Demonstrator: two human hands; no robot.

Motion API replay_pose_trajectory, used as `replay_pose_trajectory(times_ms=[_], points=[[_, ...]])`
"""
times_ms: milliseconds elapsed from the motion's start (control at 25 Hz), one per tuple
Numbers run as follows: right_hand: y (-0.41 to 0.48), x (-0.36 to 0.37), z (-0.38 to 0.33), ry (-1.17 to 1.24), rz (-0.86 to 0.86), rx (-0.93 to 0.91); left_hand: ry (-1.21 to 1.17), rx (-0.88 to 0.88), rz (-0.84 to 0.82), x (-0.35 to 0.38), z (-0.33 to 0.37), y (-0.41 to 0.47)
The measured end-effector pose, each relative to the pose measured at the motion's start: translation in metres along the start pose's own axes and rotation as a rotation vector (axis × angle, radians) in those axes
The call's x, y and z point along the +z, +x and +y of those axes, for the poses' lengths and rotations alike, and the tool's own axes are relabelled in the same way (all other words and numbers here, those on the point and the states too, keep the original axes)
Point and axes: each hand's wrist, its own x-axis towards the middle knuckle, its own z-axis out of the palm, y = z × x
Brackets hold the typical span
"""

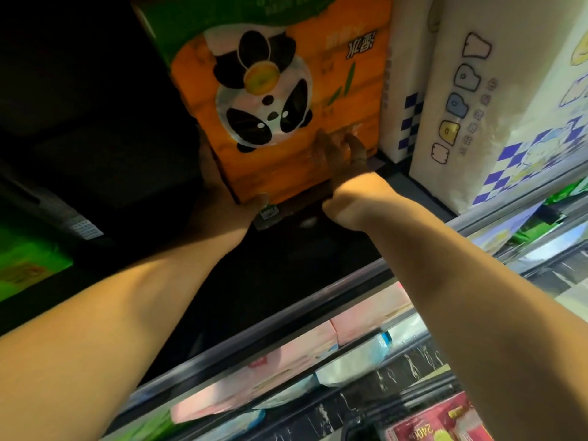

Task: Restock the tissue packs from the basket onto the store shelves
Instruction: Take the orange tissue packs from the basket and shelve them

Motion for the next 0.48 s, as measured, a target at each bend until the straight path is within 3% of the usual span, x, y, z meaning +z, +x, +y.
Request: replay_pose_trajectory(times_ms=[80,200,240,360,480], points=[[-0.007,0.004,0.002,0.054,0.105,-0.033,0.017,0.019,-0.014,-0.010,0.005,-0.005],[-0.037,0.005,-0.006,-0.014,0.188,-0.056,0.132,-0.156,-0.105,-0.033,0.008,-0.025],[-0.051,0.005,-0.009,-0.004,0.221,-0.031,0.225,-0.136,-0.139,-0.042,0.010,-0.037],[-0.104,0.011,-0.015,0.010,0.276,0.039,0.428,0.190,-0.212,-0.064,0.012,-0.081],[-0.169,0.028,-0.024,-0.015,0.282,0.097,0.481,0.445,-0.246,-0.079,0.013,-0.115]])
